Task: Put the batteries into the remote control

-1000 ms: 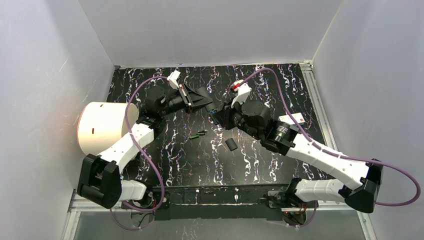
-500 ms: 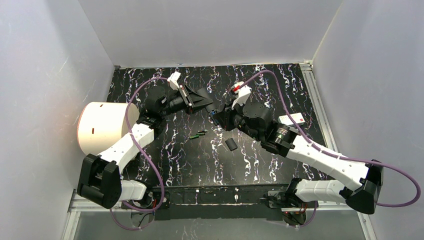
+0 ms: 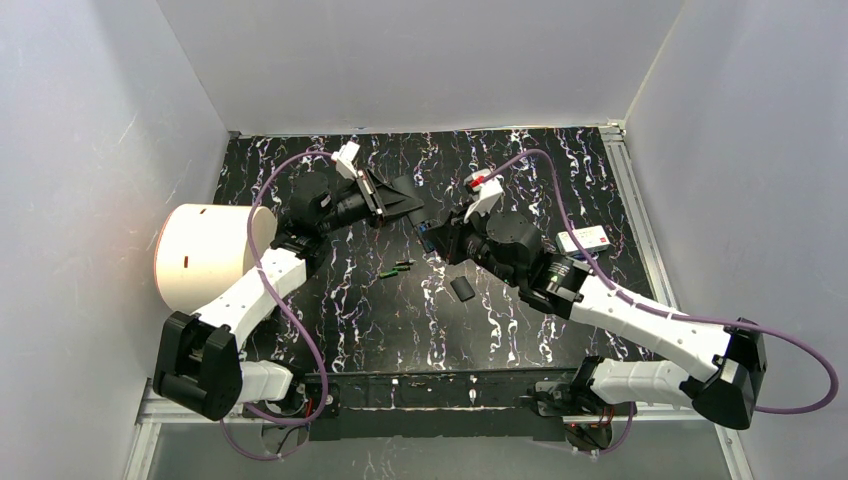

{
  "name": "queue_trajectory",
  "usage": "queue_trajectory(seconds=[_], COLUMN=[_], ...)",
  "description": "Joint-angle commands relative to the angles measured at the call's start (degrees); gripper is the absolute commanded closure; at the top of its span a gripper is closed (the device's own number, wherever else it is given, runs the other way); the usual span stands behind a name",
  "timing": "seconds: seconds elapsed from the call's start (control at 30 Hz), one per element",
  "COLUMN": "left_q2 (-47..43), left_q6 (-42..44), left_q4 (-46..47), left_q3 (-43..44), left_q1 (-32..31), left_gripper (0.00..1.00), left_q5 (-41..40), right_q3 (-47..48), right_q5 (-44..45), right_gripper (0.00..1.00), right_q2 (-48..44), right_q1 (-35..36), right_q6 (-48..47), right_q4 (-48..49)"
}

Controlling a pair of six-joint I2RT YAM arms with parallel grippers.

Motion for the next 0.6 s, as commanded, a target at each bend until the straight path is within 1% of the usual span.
queue_trajectory(seconds=[0.0, 0.2, 0.57], left_q2=[-5.8, -7.0, -7.2], left_q6=[-5.3, -5.8, -6.8], left_q4=[13.8, 16.0, 16.3], left_q3=[4.2, 1.2, -2.7], left_q1=[0.6, 0.7, 0.7], left_gripper=[1.00, 1.00, 1.00], left_q5=[-0.7, -0.2, -0.1], right_q3=[-3.1, 0.0, 5.0], right_q5=[-1.8, 2.1, 2.3], right_gripper=[0.99, 0.93, 0.83], right_q2=[3.8, 4.8, 2.9], right_q1=[0.6, 0.6, 0.6], right_q6=[0.7, 3.5, 1.8], right_q4=[-13.1, -14.3, -11.9])
